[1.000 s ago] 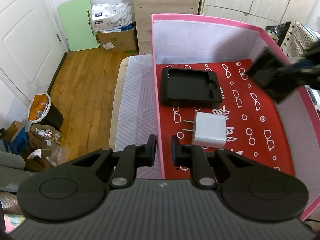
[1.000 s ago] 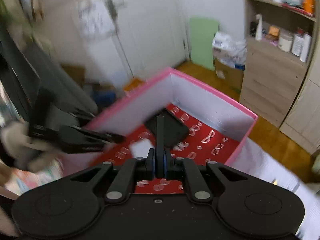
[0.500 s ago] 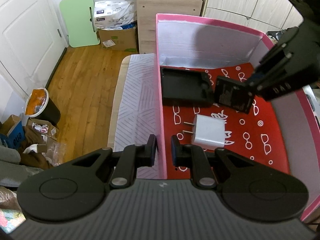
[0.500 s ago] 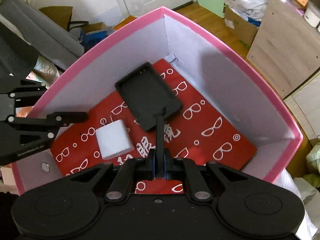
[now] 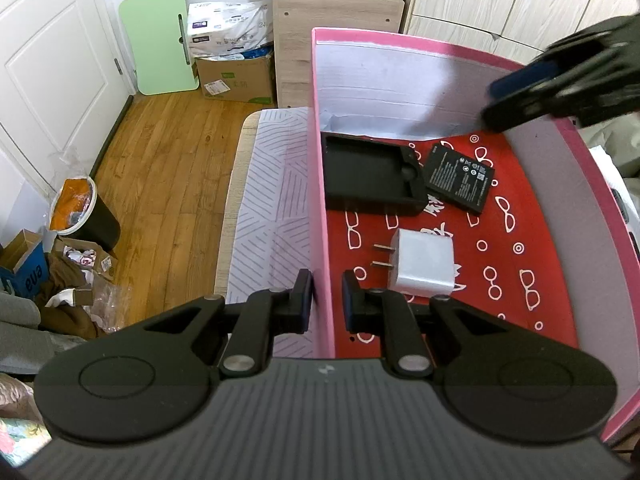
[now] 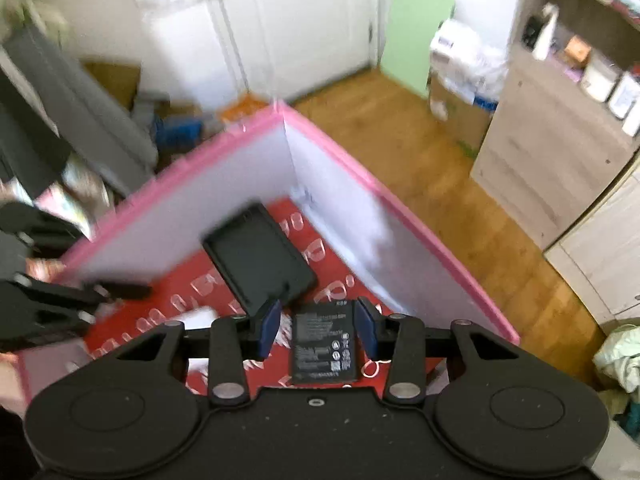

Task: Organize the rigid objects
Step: 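Carry the black battery into the pink box and release it, then grasp the beige round device with the right tool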

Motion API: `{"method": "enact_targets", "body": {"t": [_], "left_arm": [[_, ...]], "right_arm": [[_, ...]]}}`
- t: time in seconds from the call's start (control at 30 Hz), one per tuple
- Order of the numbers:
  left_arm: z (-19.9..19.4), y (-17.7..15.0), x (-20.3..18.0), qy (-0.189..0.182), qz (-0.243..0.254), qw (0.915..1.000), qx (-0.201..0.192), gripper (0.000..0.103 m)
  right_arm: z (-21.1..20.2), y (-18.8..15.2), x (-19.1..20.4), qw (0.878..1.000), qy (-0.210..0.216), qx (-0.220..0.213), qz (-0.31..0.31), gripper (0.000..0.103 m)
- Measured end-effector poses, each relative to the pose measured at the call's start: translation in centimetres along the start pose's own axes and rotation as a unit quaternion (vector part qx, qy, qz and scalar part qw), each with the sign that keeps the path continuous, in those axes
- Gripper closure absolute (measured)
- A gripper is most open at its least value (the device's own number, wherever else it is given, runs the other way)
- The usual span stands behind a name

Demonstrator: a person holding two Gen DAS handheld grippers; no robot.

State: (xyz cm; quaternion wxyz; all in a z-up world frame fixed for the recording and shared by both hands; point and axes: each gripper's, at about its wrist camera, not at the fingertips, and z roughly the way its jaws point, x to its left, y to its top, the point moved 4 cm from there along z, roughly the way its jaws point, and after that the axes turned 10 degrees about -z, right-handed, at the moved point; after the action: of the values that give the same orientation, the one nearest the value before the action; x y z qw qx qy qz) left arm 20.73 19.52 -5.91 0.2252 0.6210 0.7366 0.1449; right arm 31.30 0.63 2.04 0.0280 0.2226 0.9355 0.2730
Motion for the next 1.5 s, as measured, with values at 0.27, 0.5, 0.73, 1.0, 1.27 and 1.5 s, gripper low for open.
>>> {"method": "enact_targets", "body": {"t": [0.27, 0.5, 0.73, 1.0, 1.27, 1.5], "left_arm": [[0.0, -0.1, -0.1, 0.002, 0.004, 1.0000, -0.001, 0.088], [0.1, 0.0, 0.0, -0.001, 0.001, 1.0000, -0.001, 0.088], [-0.1, 0.0, 0.2, -0.009, -0.004, 0.9999, -0.004, 0.088], [-0.3, -0.2, 1.0, -0.030, -0.037, 0.9988, -0.011, 0.088], [-0.3, -0.1, 0.3, -0.011, -0.012, 0.9998, -0.014, 0.088], [-0.8, -0.3, -0.6, 0.016, 0.027, 0.9989, -0.036, 0.089]], "right_arm": [[-8.2, -4.7, 0.3, 0.993, -0.041, -0.097, 0.061, 0.053], [-10.8, -13.2, -0.8, 0.972, -0.126, -0.131, 0.150, 0.048], [-9.4, -18.6, 0.1, 0.952, -0.182, -0.150, 0.196, 0.045], [-4.4, -20.5, -0.3, 0.942, -0.213, -0.143, 0.217, 0.035], [-3.1, -20.3, 0.5, 0.935, -0.273, -0.115, 0.197, 0.030], [-3.1, -20.5, 1.2, 0.935, -0.258, -0.103, 0.221, 0.029]]}}
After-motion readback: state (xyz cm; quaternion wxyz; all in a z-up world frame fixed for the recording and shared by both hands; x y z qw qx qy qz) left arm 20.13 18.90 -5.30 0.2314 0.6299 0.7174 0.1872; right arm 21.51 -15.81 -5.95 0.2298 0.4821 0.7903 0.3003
